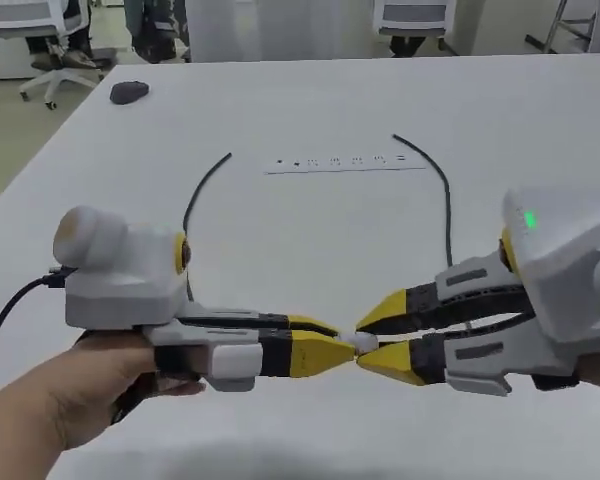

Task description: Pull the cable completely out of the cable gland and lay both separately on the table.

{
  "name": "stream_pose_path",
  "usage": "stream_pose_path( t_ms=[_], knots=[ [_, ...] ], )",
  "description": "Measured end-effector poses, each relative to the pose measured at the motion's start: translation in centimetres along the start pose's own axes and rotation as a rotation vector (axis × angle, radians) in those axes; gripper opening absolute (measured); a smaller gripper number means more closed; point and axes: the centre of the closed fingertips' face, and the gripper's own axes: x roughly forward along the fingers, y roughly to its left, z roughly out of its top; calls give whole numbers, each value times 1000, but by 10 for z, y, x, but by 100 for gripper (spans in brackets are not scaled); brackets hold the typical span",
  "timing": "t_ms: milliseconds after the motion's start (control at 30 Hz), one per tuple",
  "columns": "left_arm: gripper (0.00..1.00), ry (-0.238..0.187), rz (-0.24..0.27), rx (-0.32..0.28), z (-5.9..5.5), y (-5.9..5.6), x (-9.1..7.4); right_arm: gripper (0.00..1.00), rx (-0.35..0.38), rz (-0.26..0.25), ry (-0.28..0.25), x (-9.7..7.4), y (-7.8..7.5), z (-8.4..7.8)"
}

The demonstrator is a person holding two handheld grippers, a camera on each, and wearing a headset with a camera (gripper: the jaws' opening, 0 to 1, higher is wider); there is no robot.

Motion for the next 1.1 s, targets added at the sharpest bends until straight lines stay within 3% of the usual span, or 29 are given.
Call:
stream_pose_path(
  t_ms=[33, 67, 167, 267, 300, 367, 433, 533, 733, 967, 1100],
  knots=[
    [15, 7, 1, 14, -1, 0, 0, 7, 20, 8, 4, 0, 0, -1],
    [15, 12, 7, 64, -1, 0, 0, 8, 89, 20, 5, 0, 1, -2],
    [15, -9, 12, 214, 8, -4, 0, 8, 194, 18, -54, -5, -6, 6],
    [15, -9, 5, 244, 16, -9, -4, 9, 330, 39, -134, -13, -12, 16],
    [15, -15, 14, 289, 22, -9, -6, 9, 365, 42, -181, -18, -16, 21],
    [15, -32, 12, 331, 30, -12, -8, 10, 418, 49, -229, -23, -22, 26],
    [15, -43, 3, 365, 35, -15, -8, 10, 451, 72, -230, -24, -21, 25],
    [15, -15, 3, 409, 33, -15, -6, 10, 504, 102, -236, -21, -22, 24],
    [15, 32, 0, 410, 24, -10, -5, 9, 522, 133, -193, -12, -15, 15],
    [15, 38, -15, 421, 22, -12, -4, 8, 499, 143, -161, -10, -7, 12],
    [15, 26, -1, 385, 23, -8, -4, 7, 353, 72, -152, -10, -11, 12]
  ],
)
